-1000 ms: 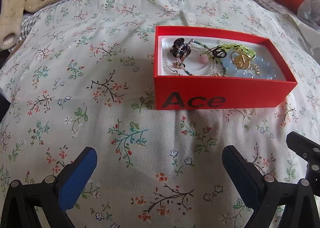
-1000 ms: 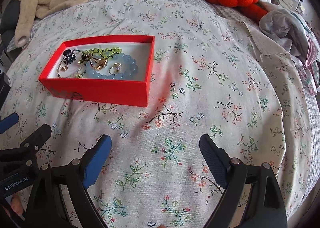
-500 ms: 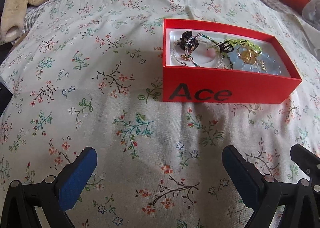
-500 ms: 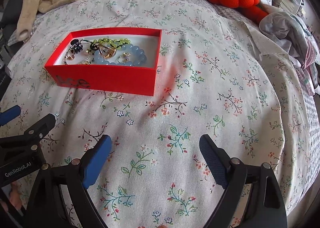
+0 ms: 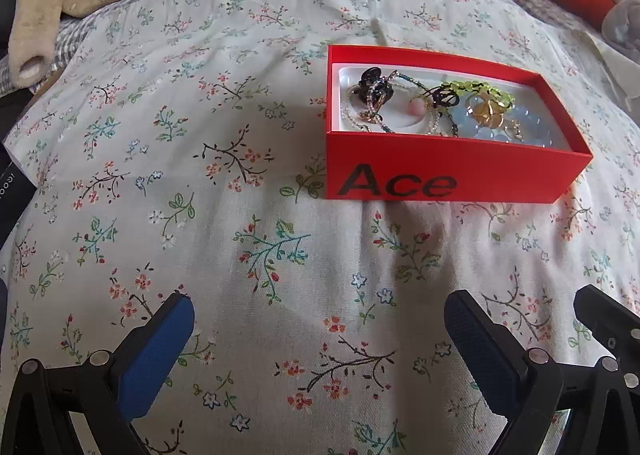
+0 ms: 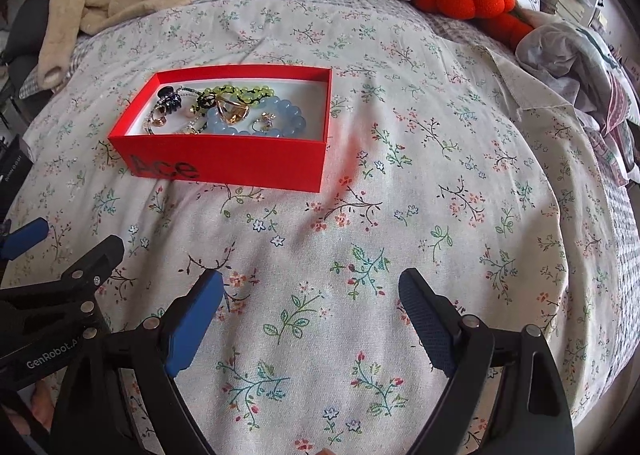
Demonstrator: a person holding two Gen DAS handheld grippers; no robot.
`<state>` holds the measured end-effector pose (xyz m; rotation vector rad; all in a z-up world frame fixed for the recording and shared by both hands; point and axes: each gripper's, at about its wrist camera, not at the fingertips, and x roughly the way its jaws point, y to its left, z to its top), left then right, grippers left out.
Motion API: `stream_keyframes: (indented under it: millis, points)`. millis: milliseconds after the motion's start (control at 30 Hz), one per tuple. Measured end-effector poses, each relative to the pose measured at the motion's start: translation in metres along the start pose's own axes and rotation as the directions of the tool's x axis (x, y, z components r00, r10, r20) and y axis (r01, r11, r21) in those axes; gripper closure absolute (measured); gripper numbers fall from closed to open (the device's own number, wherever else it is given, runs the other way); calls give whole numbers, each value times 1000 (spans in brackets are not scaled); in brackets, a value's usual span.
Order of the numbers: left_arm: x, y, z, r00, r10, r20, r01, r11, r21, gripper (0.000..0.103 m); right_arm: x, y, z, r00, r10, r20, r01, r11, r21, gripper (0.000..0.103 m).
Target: Organize jewelry
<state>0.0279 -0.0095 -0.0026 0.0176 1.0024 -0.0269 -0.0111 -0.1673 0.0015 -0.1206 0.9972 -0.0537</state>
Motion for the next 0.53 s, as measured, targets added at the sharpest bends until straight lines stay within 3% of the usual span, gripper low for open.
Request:
stream_keyframes:
  millis: [533]
  points:
    - [5,5,-3,999,22,-27,-22,1000,12,0,6,-4,-1,1000,-5,-10,6,1000,23,12]
